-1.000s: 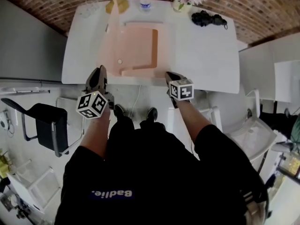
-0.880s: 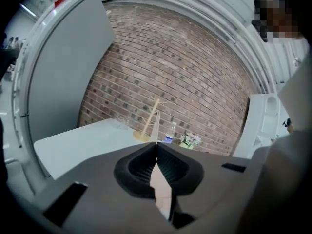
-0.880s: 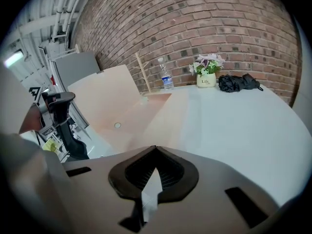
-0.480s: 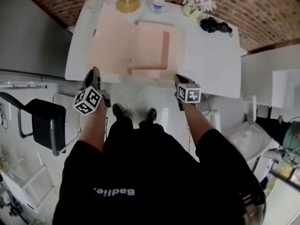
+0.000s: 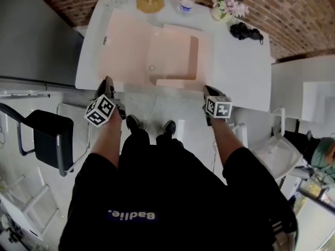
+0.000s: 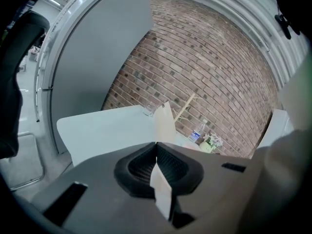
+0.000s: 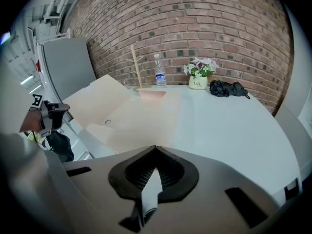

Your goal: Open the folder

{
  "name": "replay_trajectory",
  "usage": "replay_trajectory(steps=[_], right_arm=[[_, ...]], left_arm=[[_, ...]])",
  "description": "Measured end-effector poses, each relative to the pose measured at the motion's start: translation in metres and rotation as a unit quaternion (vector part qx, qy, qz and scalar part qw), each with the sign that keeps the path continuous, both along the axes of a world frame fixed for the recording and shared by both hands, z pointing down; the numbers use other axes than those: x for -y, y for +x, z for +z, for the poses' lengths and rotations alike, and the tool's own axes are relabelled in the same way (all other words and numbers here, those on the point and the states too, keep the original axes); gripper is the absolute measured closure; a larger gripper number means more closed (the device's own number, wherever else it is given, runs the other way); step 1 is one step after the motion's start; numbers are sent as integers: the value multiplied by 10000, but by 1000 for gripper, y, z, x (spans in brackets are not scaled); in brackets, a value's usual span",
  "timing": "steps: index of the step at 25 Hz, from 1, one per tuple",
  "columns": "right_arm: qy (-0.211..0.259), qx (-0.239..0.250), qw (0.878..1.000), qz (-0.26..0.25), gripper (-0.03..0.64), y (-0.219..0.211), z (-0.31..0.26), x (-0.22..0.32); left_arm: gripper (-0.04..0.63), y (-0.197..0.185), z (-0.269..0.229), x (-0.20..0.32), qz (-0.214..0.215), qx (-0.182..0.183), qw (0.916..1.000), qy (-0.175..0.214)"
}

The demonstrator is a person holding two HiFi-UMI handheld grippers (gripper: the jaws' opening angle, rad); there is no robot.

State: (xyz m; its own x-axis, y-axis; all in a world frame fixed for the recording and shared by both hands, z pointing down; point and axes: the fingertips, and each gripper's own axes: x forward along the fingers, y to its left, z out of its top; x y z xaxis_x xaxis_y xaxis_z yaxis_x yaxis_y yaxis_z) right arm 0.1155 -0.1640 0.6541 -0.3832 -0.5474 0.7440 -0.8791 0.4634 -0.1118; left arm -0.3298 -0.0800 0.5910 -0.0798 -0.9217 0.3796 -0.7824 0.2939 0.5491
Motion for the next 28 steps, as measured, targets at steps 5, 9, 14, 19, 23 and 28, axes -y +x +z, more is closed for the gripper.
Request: replay_trajectory(steps=[5,9,14,19,23,28], right_arm=[[-21,-205,9998,53,589,2,2,0],[-4,-313,9994,139,589,2,0,-1],[-14,-409,9990,151,589,1,-1,1],[-21,-485,9987,170,589,1,-1,1],[-25,-492,9986,183,589,1,-1,0],[-22,-439,9989,179,589,0,0,0]], left_arm=[[588,-15,26,-2,-24,-235,9994,-243],[583,-23,47,-2,-75,-478,9980,-398],[572,-33,69,-1,-121,-591,9961,-642],[564,-36,82,-4,-189,-772,9934,-828],[557,-37,93,-8,-257,-938,9903,-993],[552,-39,99,-10,-313,-1062,9886,-1018]])
